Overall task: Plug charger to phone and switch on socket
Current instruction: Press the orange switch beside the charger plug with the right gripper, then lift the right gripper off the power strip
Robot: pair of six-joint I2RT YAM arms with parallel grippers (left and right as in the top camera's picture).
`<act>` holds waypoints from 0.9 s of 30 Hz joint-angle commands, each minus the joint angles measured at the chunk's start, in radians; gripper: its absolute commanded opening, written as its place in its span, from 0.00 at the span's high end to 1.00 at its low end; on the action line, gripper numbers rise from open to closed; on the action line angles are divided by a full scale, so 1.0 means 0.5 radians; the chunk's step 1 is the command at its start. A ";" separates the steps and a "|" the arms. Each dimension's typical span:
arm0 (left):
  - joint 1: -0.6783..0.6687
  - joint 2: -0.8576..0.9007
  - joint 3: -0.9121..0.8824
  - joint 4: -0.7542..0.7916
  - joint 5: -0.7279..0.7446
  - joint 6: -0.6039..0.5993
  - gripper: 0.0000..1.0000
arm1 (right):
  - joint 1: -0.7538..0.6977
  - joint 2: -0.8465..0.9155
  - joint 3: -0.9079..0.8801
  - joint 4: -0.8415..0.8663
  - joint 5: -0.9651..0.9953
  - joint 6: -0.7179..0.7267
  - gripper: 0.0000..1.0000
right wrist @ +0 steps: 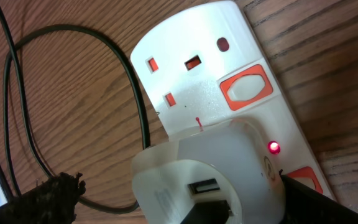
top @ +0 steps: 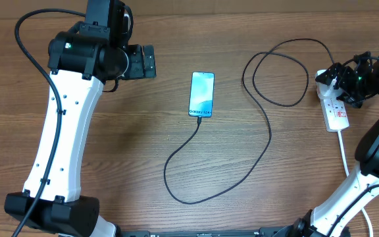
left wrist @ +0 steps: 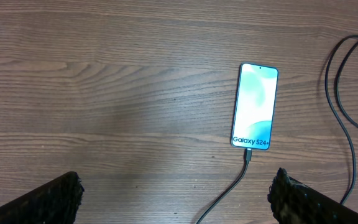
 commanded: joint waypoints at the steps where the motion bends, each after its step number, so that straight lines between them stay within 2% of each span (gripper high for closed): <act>1: -0.009 0.016 -0.001 0.000 -0.027 0.023 0.00 | 0.083 0.134 -0.132 -0.060 -0.225 0.027 0.00; 12: -0.009 0.016 -0.001 0.001 -0.027 0.023 0.00 | -0.047 0.029 -0.072 -0.091 0.077 0.355 0.00; 18: -0.009 0.016 -0.001 0.001 -0.027 0.023 0.00 | -0.121 -0.099 0.010 -0.130 0.275 0.385 0.00; 27: -0.009 0.016 -0.001 0.001 -0.027 0.023 0.00 | -0.127 -0.332 0.044 -0.233 0.336 0.385 0.00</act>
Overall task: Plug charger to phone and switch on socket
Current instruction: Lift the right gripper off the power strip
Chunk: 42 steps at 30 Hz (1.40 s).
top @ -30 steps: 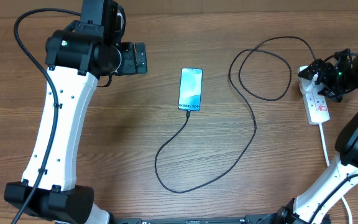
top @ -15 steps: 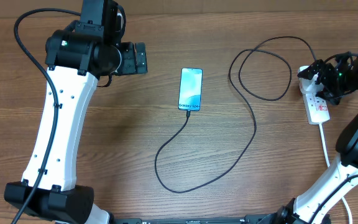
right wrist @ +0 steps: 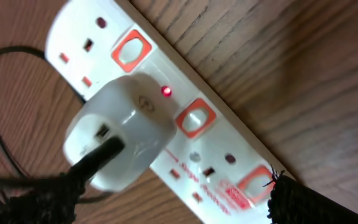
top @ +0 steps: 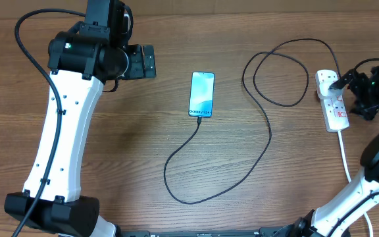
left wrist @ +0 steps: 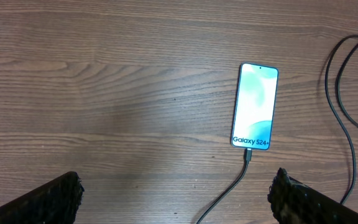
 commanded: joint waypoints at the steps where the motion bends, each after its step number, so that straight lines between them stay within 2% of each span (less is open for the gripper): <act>1: -0.009 0.016 -0.001 0.000 -0.027 0.024 0.00 | 0.011 -0.219 0.046 -0.016 0.085 0.023 0.00; 17: -0.009 0.016 -0.001 0.000 -0.027 0.023 0.00 | 0.021 -0.876 0.046 -0.302 0.093 0.037 0.00; 25: -0.009 0.016 -0.001 0.000 -0.027 0.023 0.00 | 0.120 -1.225 0.046 -0.430 0.096 0.038 0.00; 42: -0.009 0.016 -0.001 0.001 -0.027 0.023 0.00 | 0.145 -1.258 0.043 -0.440 0.092 0.037 0.00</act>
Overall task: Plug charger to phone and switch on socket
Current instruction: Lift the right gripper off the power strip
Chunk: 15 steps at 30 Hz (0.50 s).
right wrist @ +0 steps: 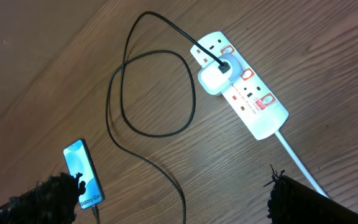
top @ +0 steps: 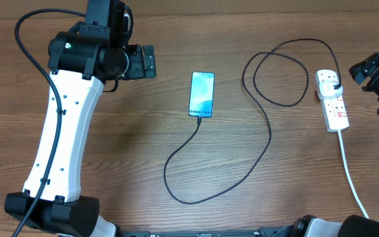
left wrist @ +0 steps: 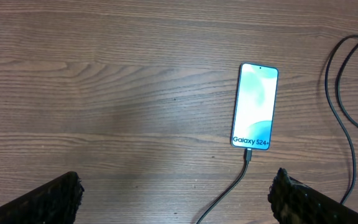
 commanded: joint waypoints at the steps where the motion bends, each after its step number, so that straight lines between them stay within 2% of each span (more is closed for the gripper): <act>1: -0.009 0.016 -0.001 0.001 -0.027 0.023 0.00 | 0.000 -0.001 0.032 0.008 0.014 -0.001 0.00; 15: 0.000 0.028 -0.001 -0.049 -0.050 0.044 0.00 | 0.000 -0.001 0.032 0.008 0.013 -0.001 0.00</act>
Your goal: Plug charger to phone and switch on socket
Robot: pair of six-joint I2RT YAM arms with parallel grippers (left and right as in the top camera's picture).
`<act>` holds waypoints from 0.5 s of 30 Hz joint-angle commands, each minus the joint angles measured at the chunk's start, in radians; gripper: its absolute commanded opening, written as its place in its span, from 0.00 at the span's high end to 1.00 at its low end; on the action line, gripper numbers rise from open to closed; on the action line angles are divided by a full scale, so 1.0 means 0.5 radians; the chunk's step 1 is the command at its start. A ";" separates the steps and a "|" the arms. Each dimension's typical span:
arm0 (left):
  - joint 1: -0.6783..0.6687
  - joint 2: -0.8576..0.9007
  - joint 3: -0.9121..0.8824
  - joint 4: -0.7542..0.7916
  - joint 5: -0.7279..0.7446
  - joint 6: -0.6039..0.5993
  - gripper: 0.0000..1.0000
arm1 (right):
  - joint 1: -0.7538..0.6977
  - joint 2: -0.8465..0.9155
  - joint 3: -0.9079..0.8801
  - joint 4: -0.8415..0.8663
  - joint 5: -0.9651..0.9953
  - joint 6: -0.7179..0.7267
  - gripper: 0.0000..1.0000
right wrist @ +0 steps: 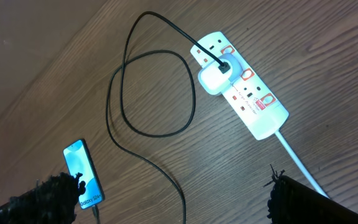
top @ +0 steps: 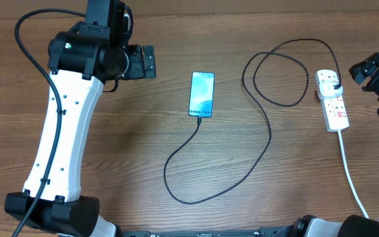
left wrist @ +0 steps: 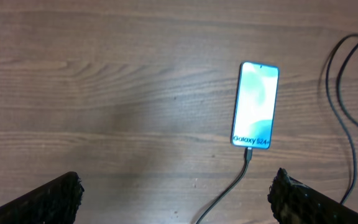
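Note:
The phone (top: 202, 93) lies face up mid-table with its screen lit, and the black charger cable (top: 266, 138) is plugged into its near end. That cable loops right to a white charger plug (right wrist: 212, 79) seated in the white power strip (top: 332, 101). My left gripper (top: 143, 62) hangs open high over the table left of the phone (left wrist: 255, 104). At the far right edge my right gripper (top: 368, 68) is open and raised beside the power strip (right wrist: 244, 93), holding nothing.
The strip's white lead (top: 351, 174) runs toward the near right corner of the wooden table (top: 124, 164). The black cable forms a loose loop (right wrist: 154, 93) between phone and strip. My left arm's white links (top: 61, 131) stand along the table's left side.
At first my right gripper sat low over the power strip beside the charger plug, whose red light was on. It then stood a little off the strip, and later high at the right edge, where it stays. The left arm and phone kept still.

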 commanded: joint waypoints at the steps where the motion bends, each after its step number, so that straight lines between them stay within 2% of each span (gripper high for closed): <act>1: 0.000 0.022 -0.001 -0.034 -0.077 0.053 0.00 | 0.000 -0.001 0.032 0.007 0.014 0.000 0.00; 5: -0.004 -0.032 -0.014 -0.018 -0.138 0.052 0.00 | 0.000 -0.001 0.032 0.007 0.014 0.000 0.00; 9: -0.010 -0.169 -0.137 0.174 -0.136 0.052 0.00 | 0.000 -0.002 0.032 0.007 0.014 0.000 0.00; 13: -0.009 -0.435 -0.498 0.501 -0.137 0.065 0.00 | 0.000 -0.001 0.032 0.007 0.014 0.000 0.00; 15: -0.009 -0.610 -0.761 0.666 -0.137 0.146 0.00 | 0.000 -0.001 0.032 0.007 0.014 0.000 0.00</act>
